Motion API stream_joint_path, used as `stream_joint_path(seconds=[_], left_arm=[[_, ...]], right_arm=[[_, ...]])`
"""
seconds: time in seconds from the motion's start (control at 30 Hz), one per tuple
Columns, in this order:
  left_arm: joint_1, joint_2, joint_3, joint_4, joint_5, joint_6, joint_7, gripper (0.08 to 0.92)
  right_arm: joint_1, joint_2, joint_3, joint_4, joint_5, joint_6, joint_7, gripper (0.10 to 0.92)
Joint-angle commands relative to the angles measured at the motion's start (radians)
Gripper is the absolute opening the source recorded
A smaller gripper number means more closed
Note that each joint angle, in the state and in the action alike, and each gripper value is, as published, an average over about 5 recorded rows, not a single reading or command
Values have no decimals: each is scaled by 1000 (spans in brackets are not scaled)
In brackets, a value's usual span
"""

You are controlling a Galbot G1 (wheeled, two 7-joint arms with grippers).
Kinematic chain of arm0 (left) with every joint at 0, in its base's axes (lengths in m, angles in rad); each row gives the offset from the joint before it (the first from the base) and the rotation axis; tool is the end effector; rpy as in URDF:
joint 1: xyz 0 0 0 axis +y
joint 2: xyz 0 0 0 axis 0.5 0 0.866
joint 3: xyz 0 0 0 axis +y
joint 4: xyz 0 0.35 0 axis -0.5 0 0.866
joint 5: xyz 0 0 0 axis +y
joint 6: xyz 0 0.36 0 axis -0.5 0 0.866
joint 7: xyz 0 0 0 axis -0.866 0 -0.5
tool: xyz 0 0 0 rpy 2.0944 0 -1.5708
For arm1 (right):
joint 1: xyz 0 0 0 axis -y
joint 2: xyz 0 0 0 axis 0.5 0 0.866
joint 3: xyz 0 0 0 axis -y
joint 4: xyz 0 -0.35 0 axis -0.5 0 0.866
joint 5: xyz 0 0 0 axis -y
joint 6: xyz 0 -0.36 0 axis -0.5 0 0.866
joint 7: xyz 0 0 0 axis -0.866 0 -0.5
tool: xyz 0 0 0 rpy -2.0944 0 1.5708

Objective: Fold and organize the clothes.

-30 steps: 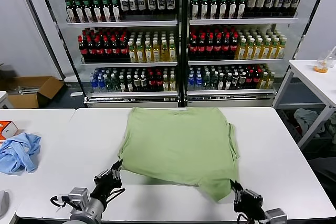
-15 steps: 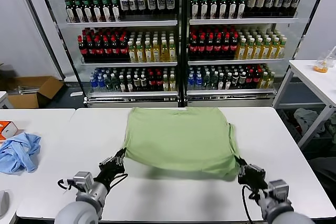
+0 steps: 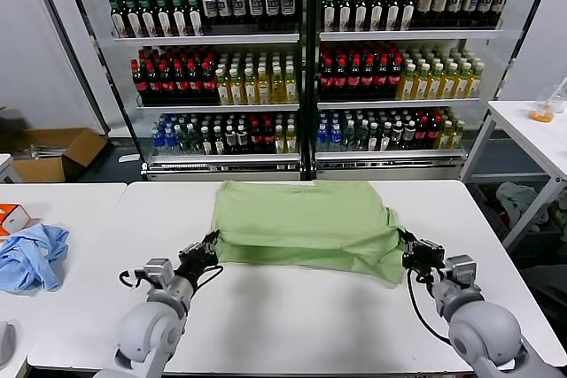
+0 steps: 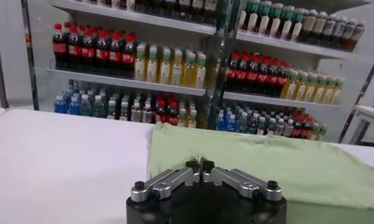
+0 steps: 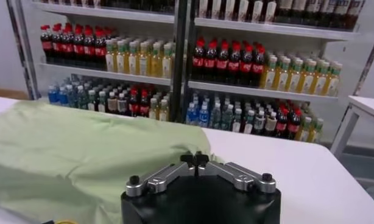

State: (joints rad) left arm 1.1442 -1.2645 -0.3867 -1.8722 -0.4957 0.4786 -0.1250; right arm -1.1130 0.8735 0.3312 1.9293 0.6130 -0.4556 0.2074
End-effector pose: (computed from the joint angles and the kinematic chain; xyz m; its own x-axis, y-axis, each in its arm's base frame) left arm 0.3151 0.0286 -0.2778 -0.9261 0.1750 0.3343 0.1272 0.9789 -0.1600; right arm 0.3162 -0.0942 -0.2342 -0.9346 -0.1195 0.3350 -0.1701 0.9774 -0.1260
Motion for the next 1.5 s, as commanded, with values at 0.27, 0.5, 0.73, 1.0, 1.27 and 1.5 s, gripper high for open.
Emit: stream_joint_path(seconds=[0.27, 0.5, 0.73, 1.0, 1.27, 1.5], left_arm=[[-97, -16, 62, 161, 103, -7, -17, 89], [-15, -40, 48, 77, 135, -17, -39, 227], [42, -43, 32, 75, 150, -33, -56, 435], [9, -34, 33, 129, 134, -27, -65, 660], [-34, -30, 56, 173, 105, 3, -55, 772], [-48, -24, 65, 178, 74, 22, -49, 581]], right_arm=[[130, 7, -97, -89, -88, -50, -54, 147], [-6, 11, -37, -19, -132, -19, -64, 344], [-141, 15, 38, 42, -98, -39, -45, 552], [-115, 53, 30, -27, 29, -120, -1, 771], [-63, 71, -16, -81, 99, -124, 27, 775], [-47, 71, -29, -96, 154, -124, 37, 576]])
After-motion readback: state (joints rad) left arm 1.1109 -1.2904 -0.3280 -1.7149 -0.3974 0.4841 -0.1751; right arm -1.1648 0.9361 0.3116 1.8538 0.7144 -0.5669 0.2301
